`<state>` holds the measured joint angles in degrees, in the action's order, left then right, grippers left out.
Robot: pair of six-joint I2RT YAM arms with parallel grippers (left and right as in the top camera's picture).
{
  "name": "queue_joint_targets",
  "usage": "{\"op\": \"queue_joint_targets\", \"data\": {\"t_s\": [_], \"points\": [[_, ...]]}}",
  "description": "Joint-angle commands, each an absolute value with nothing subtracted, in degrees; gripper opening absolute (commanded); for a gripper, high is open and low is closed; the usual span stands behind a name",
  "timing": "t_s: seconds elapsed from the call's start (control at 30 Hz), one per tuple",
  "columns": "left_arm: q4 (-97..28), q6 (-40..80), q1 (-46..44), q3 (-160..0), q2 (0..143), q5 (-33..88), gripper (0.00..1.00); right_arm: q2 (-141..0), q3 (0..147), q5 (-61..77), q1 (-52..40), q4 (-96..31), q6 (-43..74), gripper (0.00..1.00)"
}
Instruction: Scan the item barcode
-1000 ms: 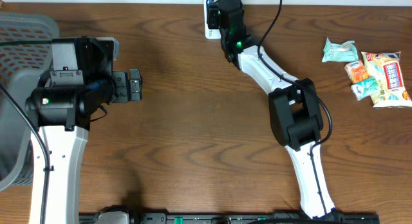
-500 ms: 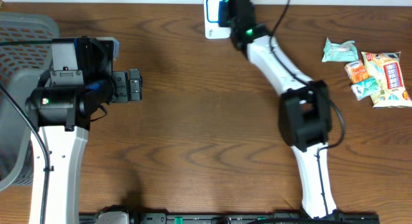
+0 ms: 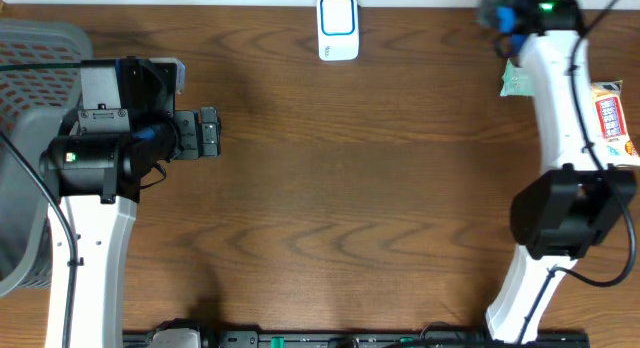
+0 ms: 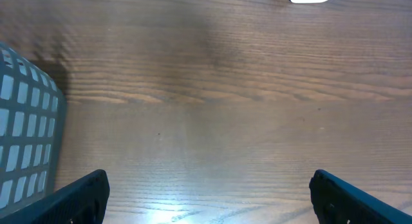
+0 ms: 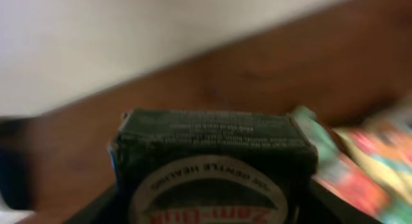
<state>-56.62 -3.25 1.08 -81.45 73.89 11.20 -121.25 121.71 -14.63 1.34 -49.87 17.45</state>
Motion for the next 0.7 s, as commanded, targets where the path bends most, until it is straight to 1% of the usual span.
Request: {"op": "queue_joint_targets", "data": {"t_s": [0.0, 0.1, 0.23, 0.37, 0.57, 0.67], "points": [[-56.75, -3.84, 1.39, -81.87, 74.06, 10.85, 0.98, -122.56, 121.23, -15.09, 5.43, -52.95, 17.54, 0.59], [-56.75, -3.84, 1.39, -81.87, 74.06, 10.85, 0.98, -122.91, 119.77, -14.94, 9.04, -53.87, 17.54, 0.62], [-56.75, -3.84, 1.39, -81.87, 74.06, 10.85, 0.98, -122.91, 117.99, -13.39, 12.58, -53.82, 17.54, 0.62], [-56.75, -3.84, 1.39, -81.87, 74.06, 10.85, 0.97, -122.91, 116.68, -13.19, 14.26, -53.34, 17.52, 0.69], [-56.75, -3.84, 1.39, -81.87, 74.06, 10.85, 0.98, -122.91, 113.97, -13.34, 15.22, -52.05, 17.54, 0.88], [-56.75, -3.84, 1.39, -81.87, 74.06, 10.85, 0.98, -122.78, 113.97, -12.49, 15.18, -52.53, 17.52, 0.99]]}}
